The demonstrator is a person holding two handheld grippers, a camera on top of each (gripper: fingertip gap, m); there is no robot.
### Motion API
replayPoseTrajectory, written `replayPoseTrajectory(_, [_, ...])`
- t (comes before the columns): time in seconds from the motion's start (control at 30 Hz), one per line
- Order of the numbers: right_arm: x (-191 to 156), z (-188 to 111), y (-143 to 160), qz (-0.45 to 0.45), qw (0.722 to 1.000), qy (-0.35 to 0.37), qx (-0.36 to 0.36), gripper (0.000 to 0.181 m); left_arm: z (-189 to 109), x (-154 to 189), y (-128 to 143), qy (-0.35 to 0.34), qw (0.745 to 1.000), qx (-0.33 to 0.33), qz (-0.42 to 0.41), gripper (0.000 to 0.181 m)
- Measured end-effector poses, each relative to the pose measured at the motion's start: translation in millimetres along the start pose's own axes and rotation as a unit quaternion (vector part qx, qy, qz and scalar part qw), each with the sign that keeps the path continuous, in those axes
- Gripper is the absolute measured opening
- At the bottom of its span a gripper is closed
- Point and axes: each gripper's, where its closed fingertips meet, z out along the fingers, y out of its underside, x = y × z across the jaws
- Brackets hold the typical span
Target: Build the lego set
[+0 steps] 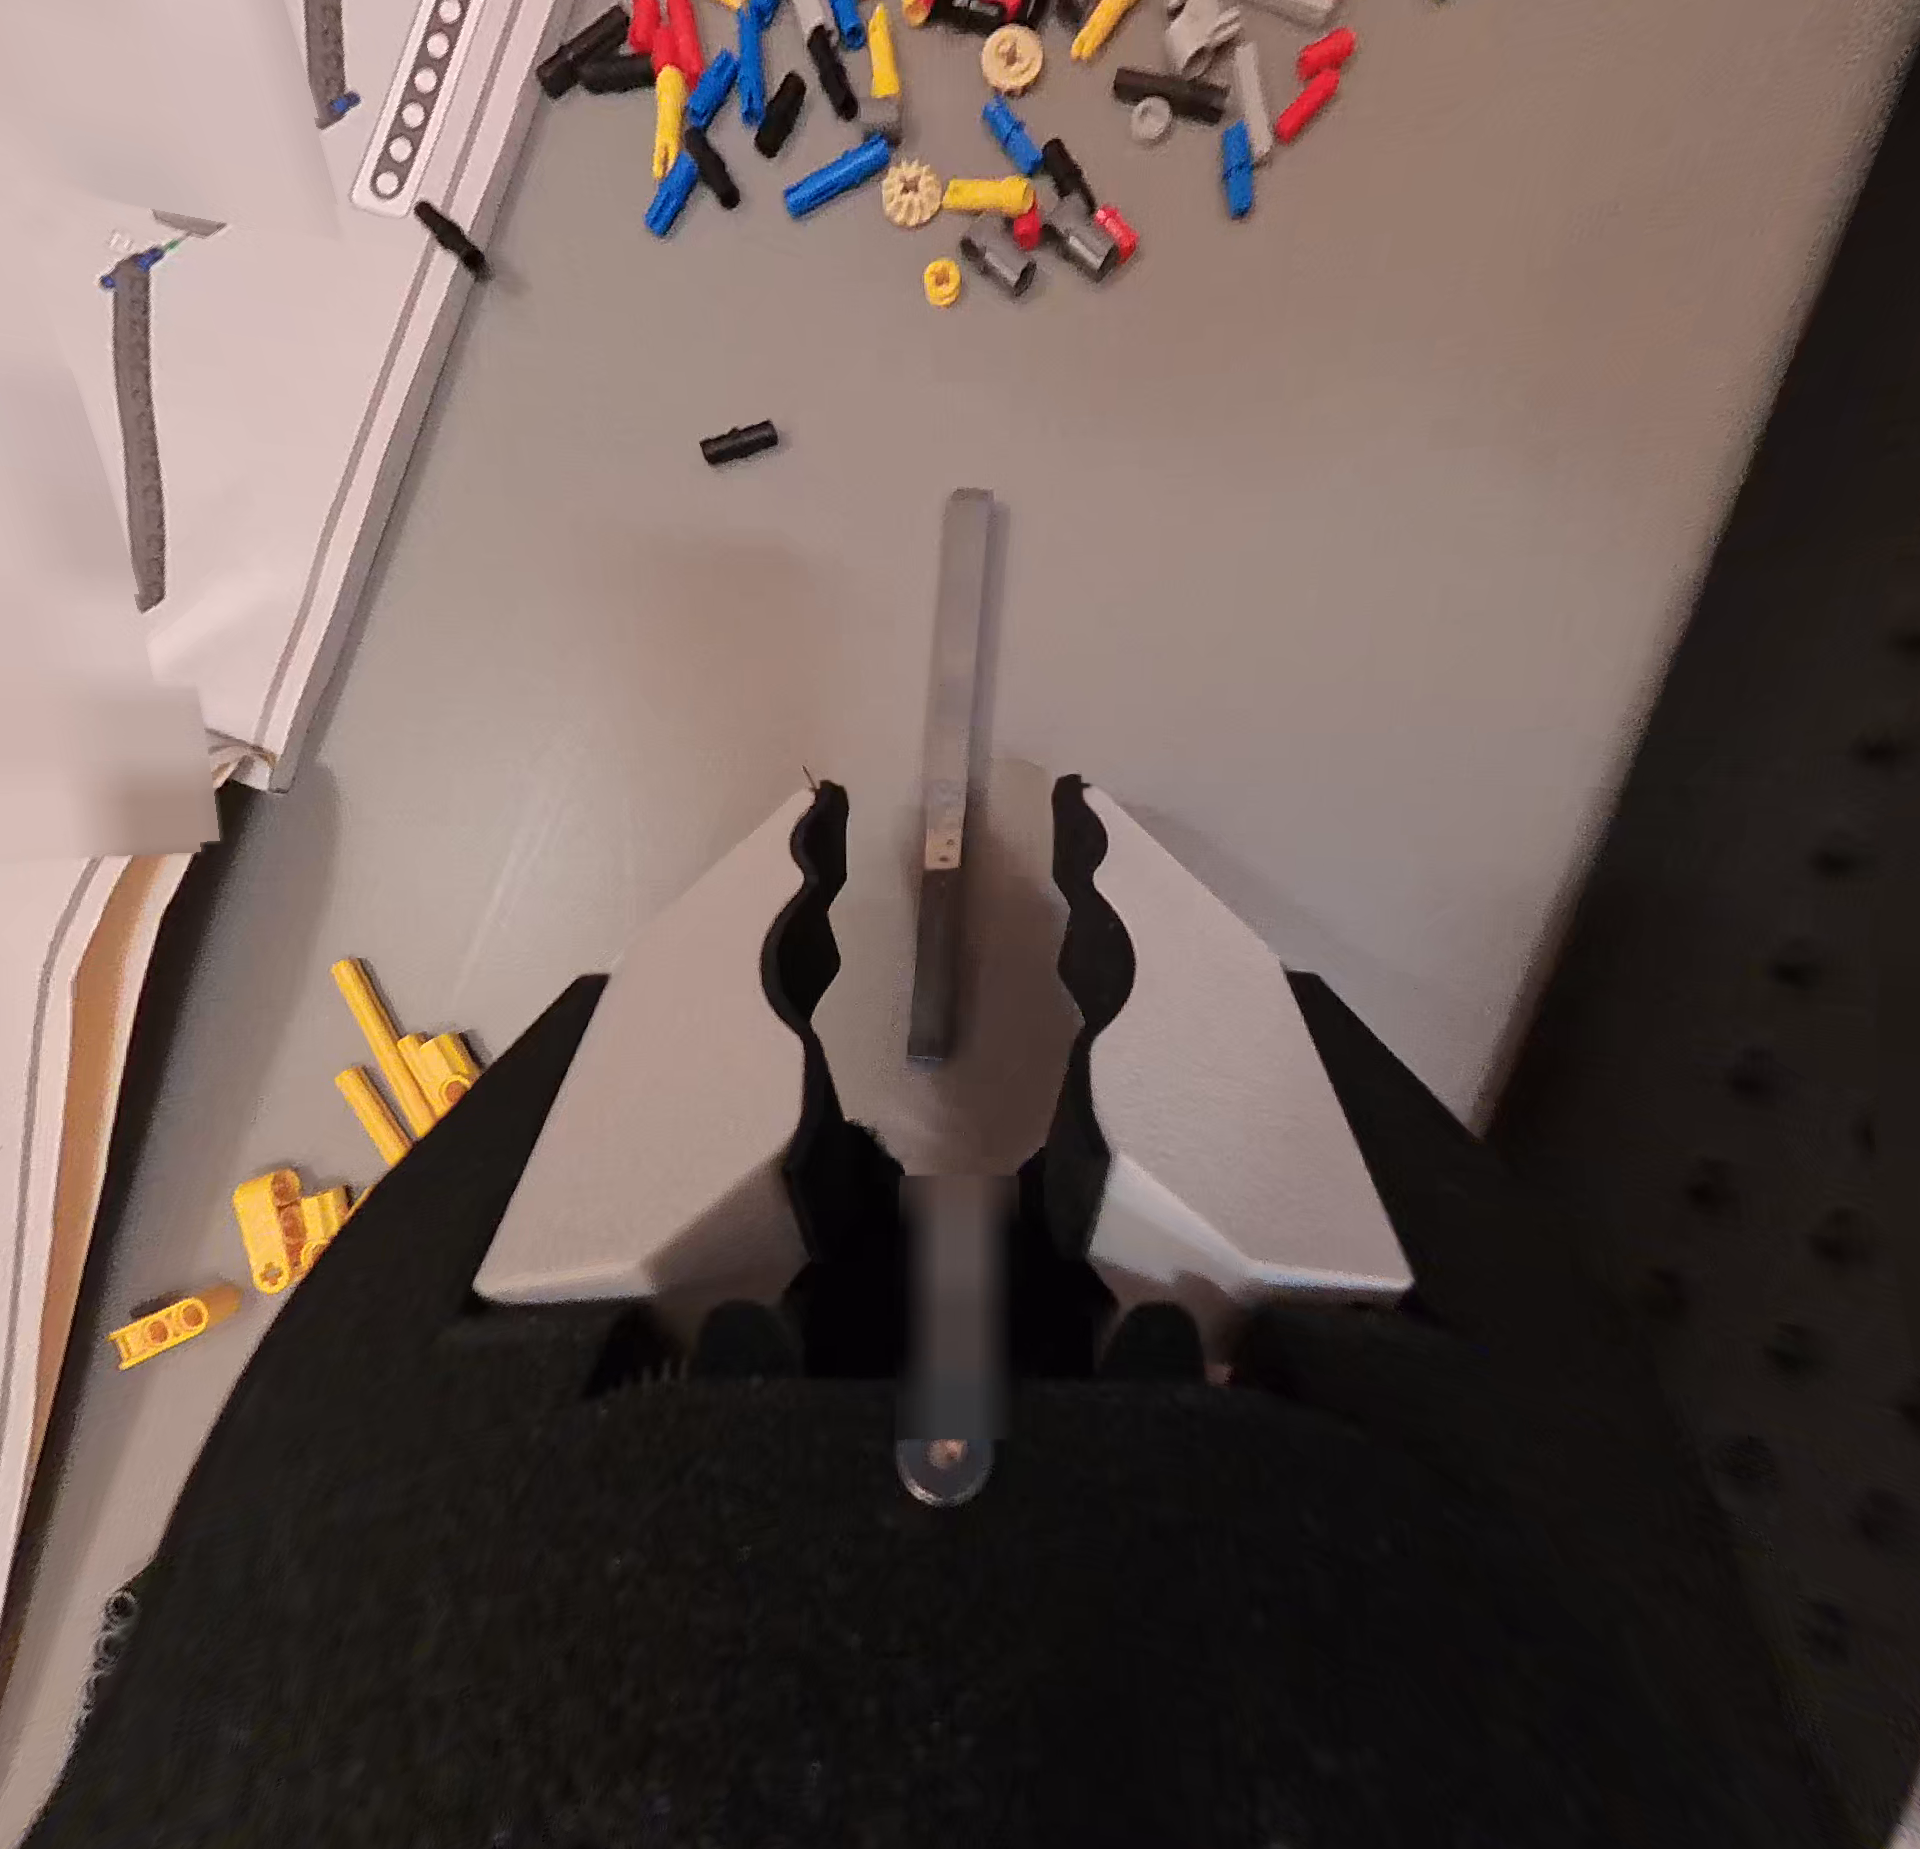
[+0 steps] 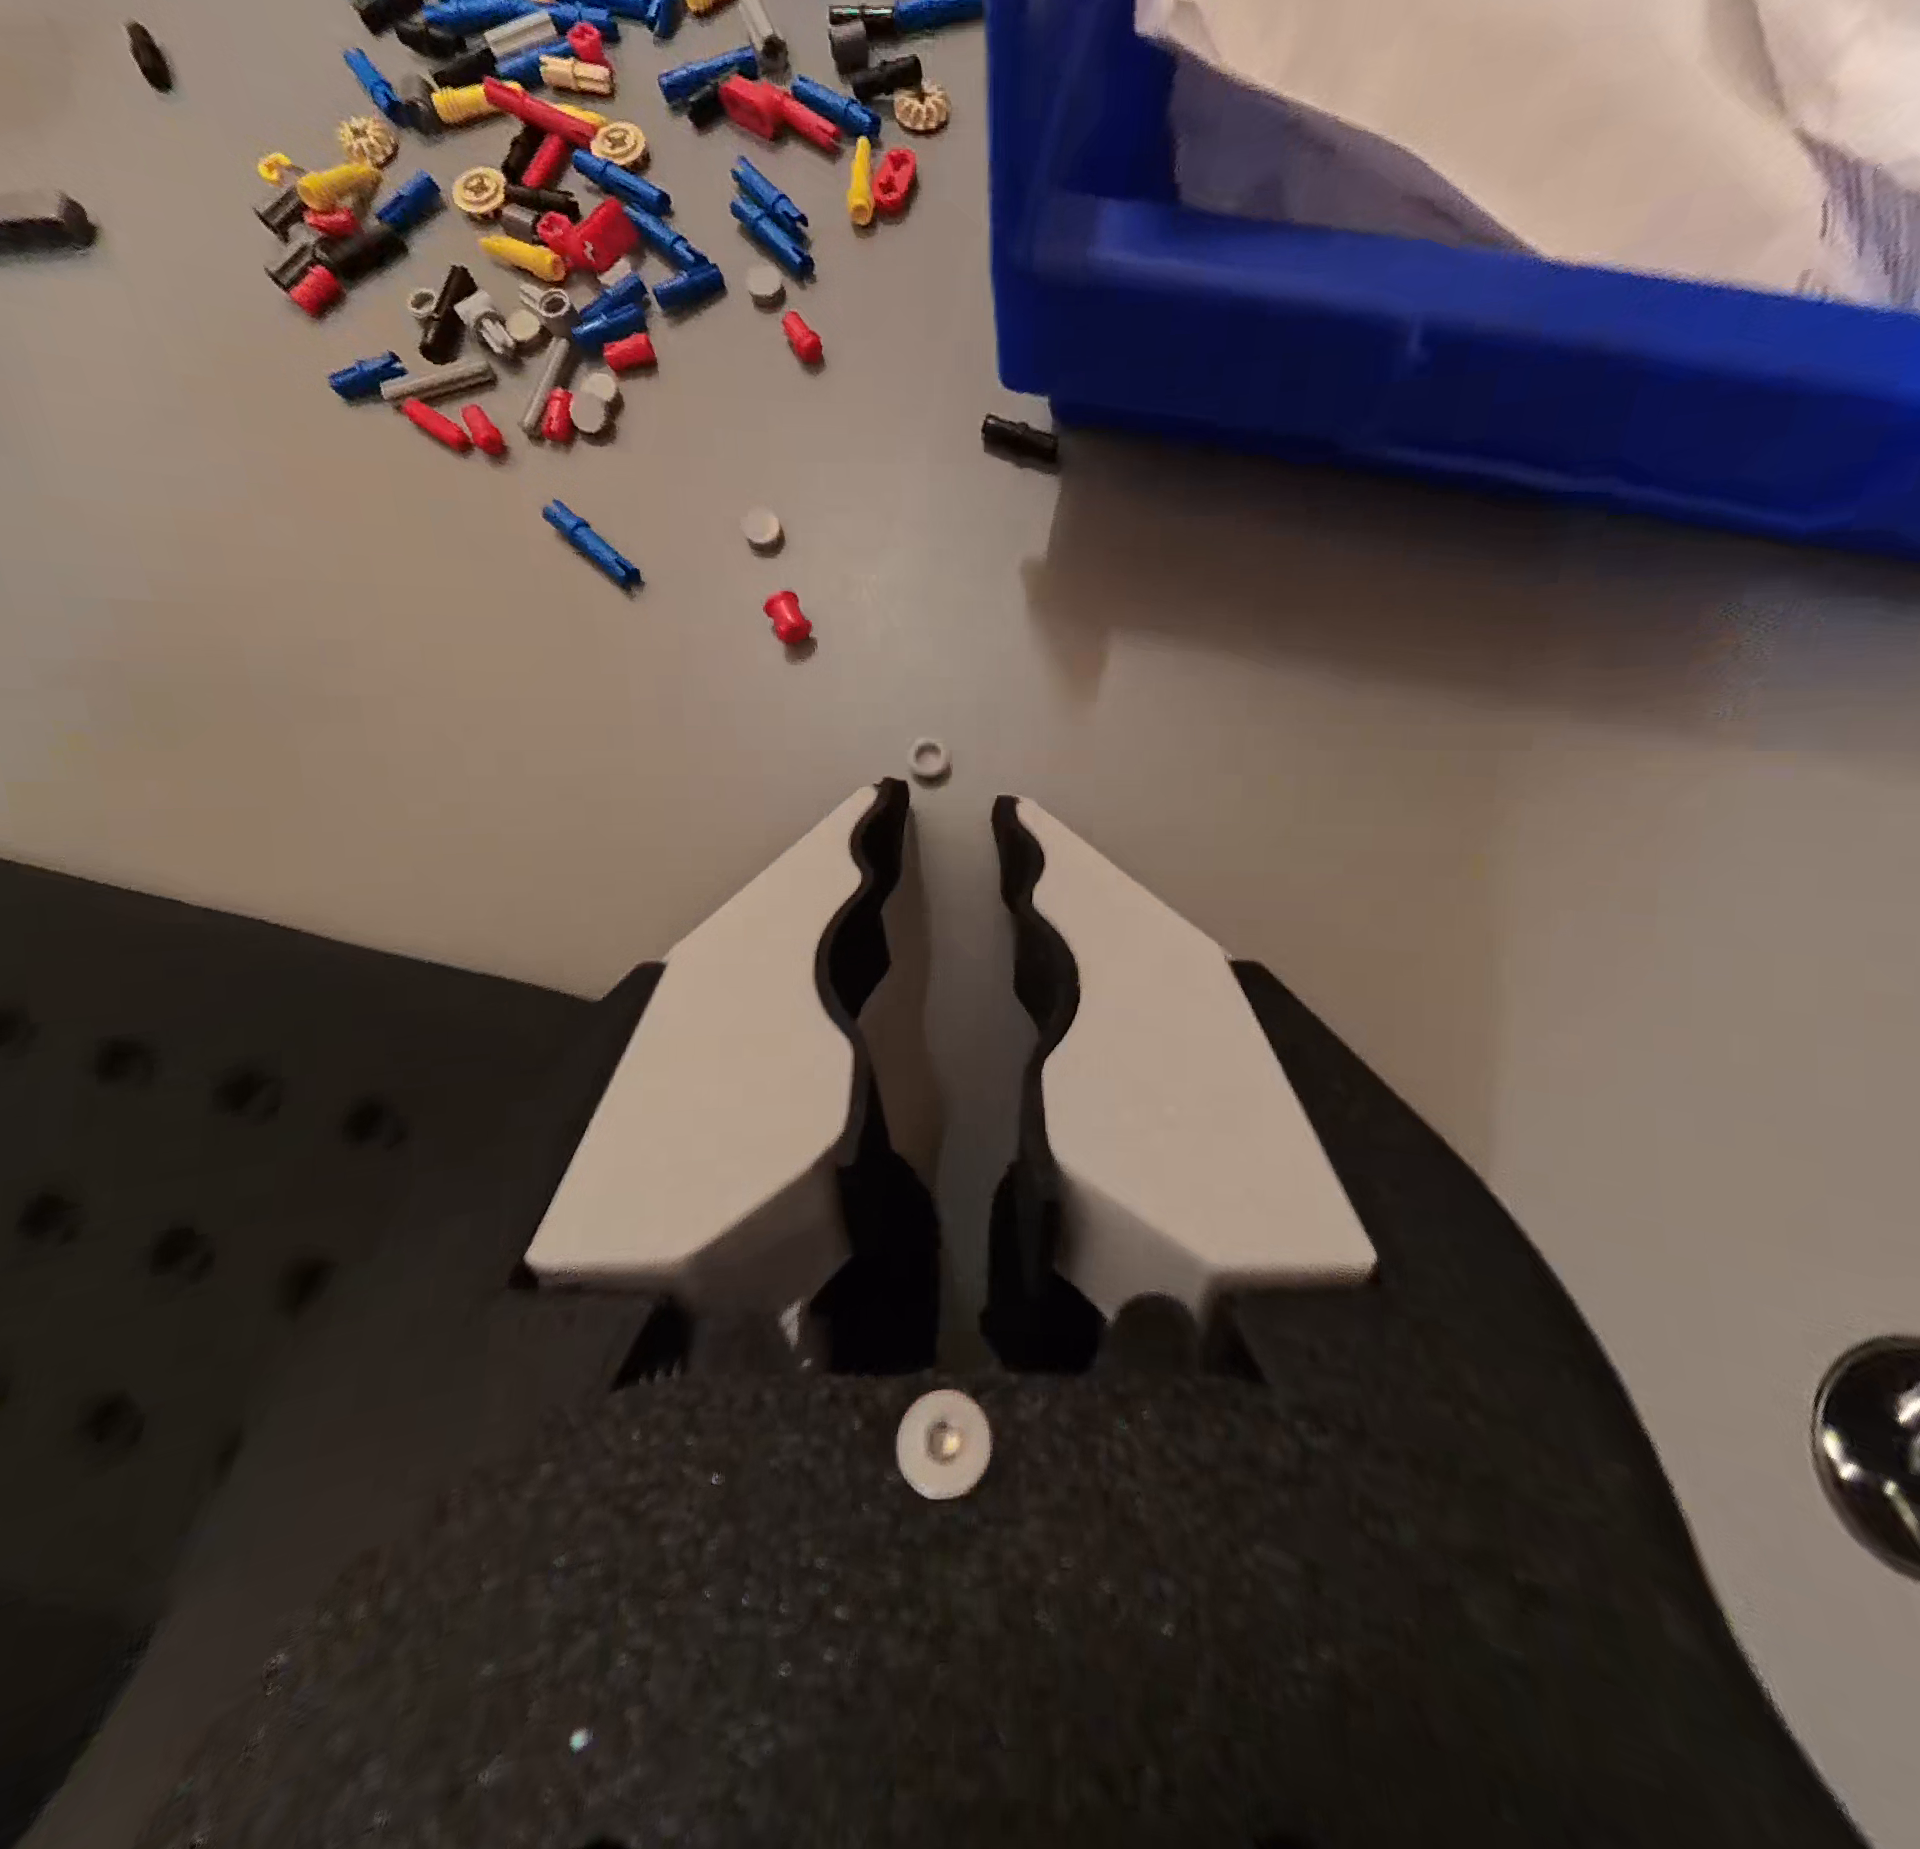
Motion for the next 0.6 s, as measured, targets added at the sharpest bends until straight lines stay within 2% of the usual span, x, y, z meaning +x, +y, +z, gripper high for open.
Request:
replayPoseTrajectory(0.1, [1, 8, -7, -0.030, 0.999, 0.018, 0.003, 0.015, 4, -3, 5, -0.007, 1.000, -0.009, 0.003, 0.038])
replayPoseTrajectory(0.17, [1, 12, -10, -0.043, 0.999, 0.025, 0.002, 0.006, 4, -8, 9, -0.018, 1.000, -0.014, 0.006, 0.036])
replayPoseTrajectory(0.33, [-5, 26, -25, -0.056, 0.998, 0.014, 0.001, 0.006, 1, -7, 10, -0.016, 1.000, -0.006, 0.005, 0.034])
replayPoseTrajectory(0.6, [-50, 74, -71, -0.100, 0.994, -0.049, -0.002, 0.006, 6, -4, 13, -0.009, 1.000, -0.005, -0.004, 0.032])
